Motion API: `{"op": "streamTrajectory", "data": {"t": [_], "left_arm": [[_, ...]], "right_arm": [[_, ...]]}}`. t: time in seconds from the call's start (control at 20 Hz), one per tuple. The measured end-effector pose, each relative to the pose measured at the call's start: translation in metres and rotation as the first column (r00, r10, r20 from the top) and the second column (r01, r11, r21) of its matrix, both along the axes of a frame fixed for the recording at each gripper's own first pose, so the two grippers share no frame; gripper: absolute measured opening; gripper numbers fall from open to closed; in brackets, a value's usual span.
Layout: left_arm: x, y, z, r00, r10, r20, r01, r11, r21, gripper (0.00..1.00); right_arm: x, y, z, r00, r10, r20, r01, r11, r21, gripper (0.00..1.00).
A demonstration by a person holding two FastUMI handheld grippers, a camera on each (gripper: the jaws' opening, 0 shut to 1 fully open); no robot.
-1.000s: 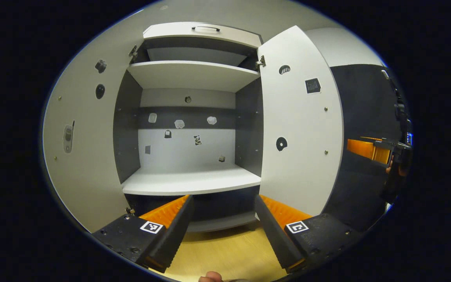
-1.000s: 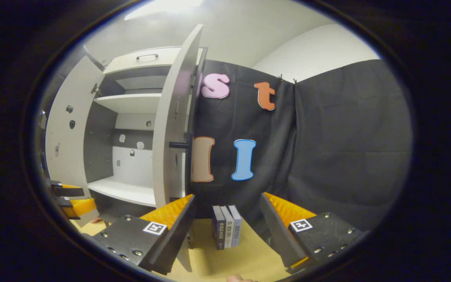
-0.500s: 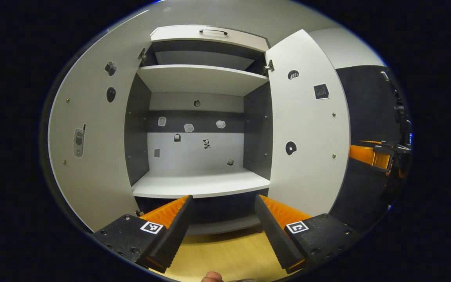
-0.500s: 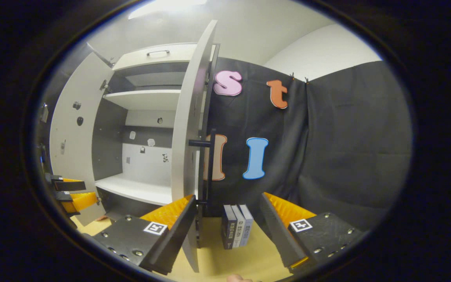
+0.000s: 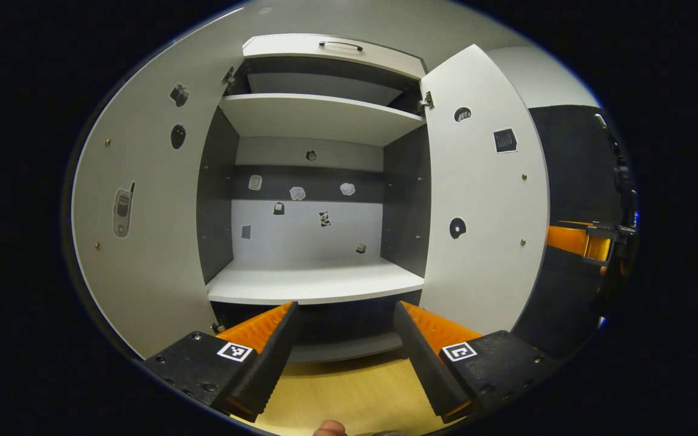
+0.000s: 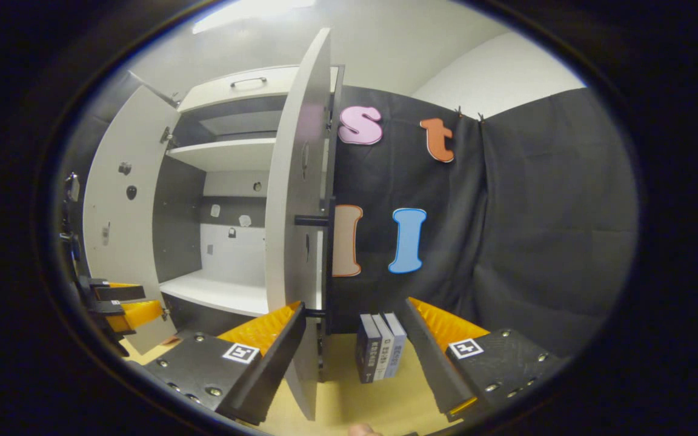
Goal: Grasp the bottle in the cabinet with the left hand and place it on the coaster, then close the right door with the right hand and the left door with the left hand.
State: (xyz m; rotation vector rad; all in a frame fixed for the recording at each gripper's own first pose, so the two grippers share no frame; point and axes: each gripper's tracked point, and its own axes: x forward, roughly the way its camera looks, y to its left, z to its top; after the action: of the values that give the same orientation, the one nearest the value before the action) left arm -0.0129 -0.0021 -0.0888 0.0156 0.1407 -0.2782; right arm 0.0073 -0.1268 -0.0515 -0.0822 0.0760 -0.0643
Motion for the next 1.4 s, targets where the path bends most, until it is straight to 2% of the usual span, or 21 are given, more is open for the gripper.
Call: {"op": "streamTrajectory", "data": {"t": [0.05, 0.1, 0.45, 1.15, 1.4], "left_arm": [[0.000, -0.001, 0.001, 1.000, -0.003, 0.002, 0.003, 1.000, -0.003, 0.98], [0.000, -0.002, 0.002, 1.000, -0.005, 0.005, 0.005, 1.000, -0.004, 0.98], [-0.004, 0.018, 0.002, 0.999, 0.035, 0.005, -0.035, 0.999, 0.001, 0.98], [-0.018, 0.055, 0.003, 0.991, 0.131, 0.007, -0.131, 0.991, 0.007, 0.98], [-0.020, 0.076, -0.007, 0.985, 0.173, 0.005, -0.173, 0.985, 0.015, 0.98]], "right_arm": [[0.001, 0.004, 0.000, 1.000, 0.010, -0.002, -0.010, 1.000, 0.001, 0.93], [0.001, 0.009, 0.000, 1.000, 0.020, -0.003, -0.020, 1.000, 0.000, 0.98], [0.006, 0.037, -0.004, 0.996, 0.094, -0.010, -0.094, 0.996, 0.010, 0.98], [0.018, 0.074, -0.010, 0.982, 0.189, -0.020, -0.188, 0.982, 0.029, 0.98], [0.023, 0.097, -0.013, 0.970, 0.241, -0.031, -0.241, 0.971, 0.003, 0.98]]}}
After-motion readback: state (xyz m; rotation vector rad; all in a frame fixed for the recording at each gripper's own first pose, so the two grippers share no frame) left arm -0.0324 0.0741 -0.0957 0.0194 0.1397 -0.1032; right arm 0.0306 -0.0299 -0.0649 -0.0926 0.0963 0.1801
